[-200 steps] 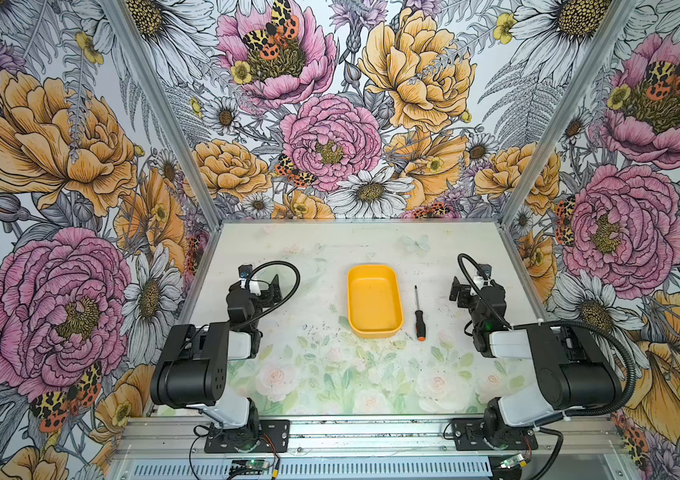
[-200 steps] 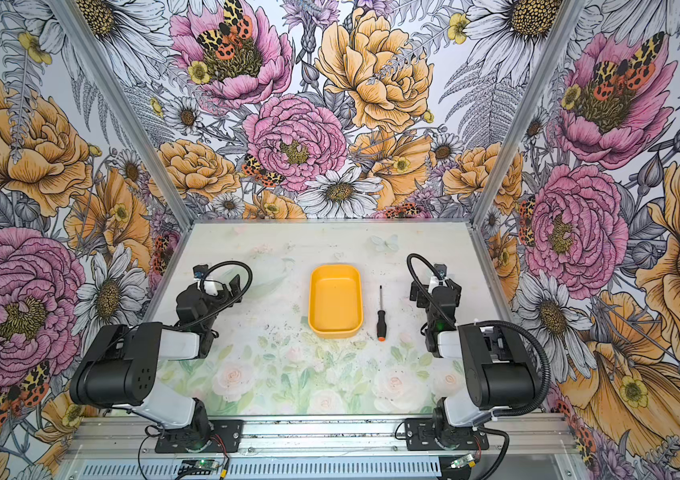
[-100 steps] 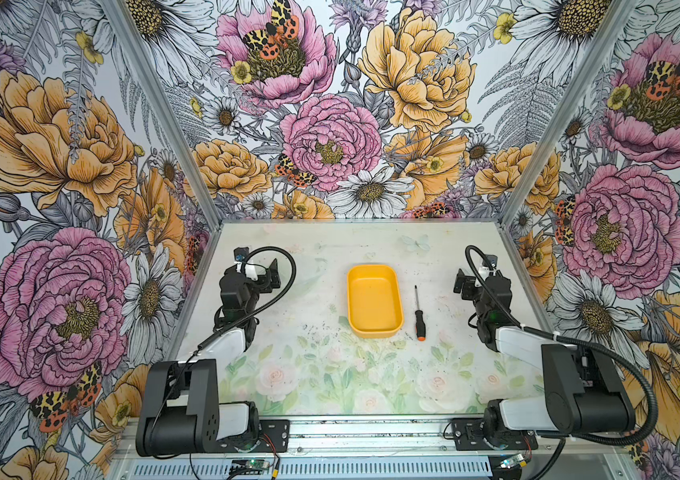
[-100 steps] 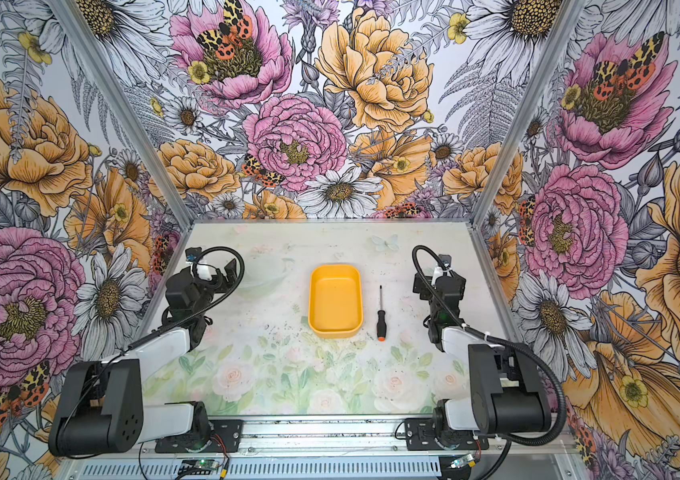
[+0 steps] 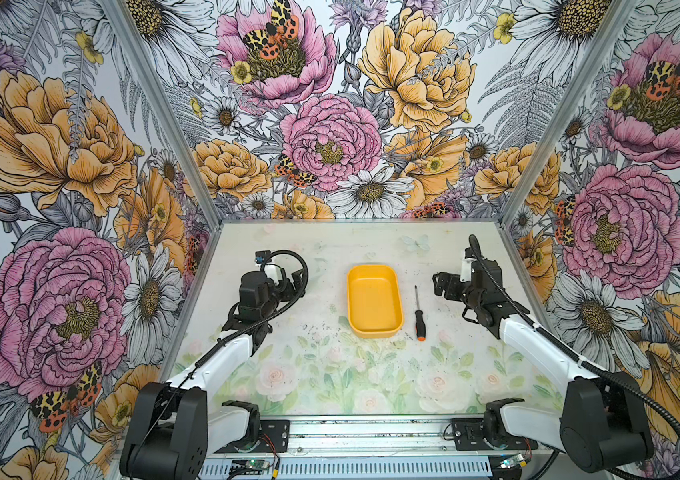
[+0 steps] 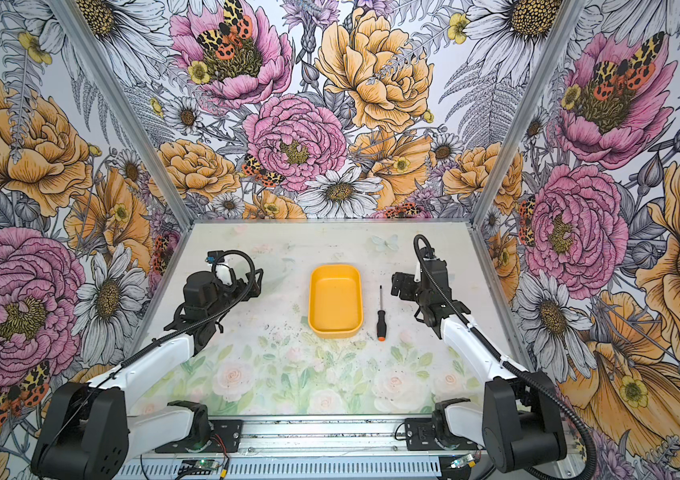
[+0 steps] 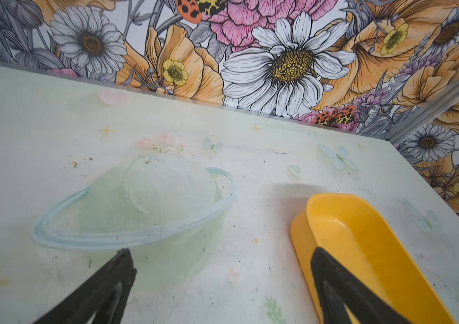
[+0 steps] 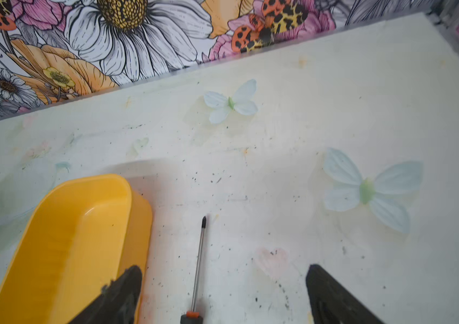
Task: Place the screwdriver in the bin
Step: 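Reach the right gripper down over the screwdriver handle while the left arm lifts slightly, then close the right gripper on the black screwdriver handle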
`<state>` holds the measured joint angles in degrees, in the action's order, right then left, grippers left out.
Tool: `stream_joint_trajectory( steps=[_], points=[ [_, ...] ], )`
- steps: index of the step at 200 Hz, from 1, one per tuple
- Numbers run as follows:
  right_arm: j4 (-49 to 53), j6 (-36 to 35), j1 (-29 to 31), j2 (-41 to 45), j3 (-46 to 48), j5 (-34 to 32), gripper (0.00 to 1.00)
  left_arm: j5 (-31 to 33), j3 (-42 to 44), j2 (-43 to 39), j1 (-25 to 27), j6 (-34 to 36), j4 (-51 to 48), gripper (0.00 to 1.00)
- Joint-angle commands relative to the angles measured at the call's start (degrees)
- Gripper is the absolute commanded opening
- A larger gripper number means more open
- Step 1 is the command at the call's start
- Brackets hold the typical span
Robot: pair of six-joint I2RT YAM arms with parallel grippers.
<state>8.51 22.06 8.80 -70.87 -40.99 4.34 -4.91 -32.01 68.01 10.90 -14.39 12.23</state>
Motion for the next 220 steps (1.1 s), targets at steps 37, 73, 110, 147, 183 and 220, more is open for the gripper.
stream_joint_trajectory(
  steps=[37, 73, 110, 147, 183, 220],
  points=[
    [14.85, 5.88, 7.51, -4.78, -1.98, -1.82, 0.89, -1.39, -4.88, 3.45, 3.77, -5.55, -10.26, 0.99],
    [16.63, 6.3, 12.13, -7.99, -3.11, -3.35, 0.86, -1.18, -4.64, 3.64, 3.96, -6.58, -10.8, 0.99],
    [17.49, 6.41, 15.08, -11.68, -4.75, -4.5, 0.79, -1.68, -4.82, 3.7, 4.0, -6.55, -12.43, 0.99],
    [18.96, 6.63, 16.77, -14.27, -6.68, -6.24, 0.74, -1.82, -4.99, 3.45, 4.02, -5.97, -14.13, 0.99],
    [19.96, 6.65, 17.21, -16.67, -7.4, -7.06, 0.68, -2.04, -5.08, 3.7, 3.95, -5.38, -14.51, 0.99],
    [20.49, 7.01, 18.13, -19.43, -7.93, -7.89, 0.62, -1.3, -6.02, 4.31, 3.96, -3.23, -17.17, 0.99]
  ],
)
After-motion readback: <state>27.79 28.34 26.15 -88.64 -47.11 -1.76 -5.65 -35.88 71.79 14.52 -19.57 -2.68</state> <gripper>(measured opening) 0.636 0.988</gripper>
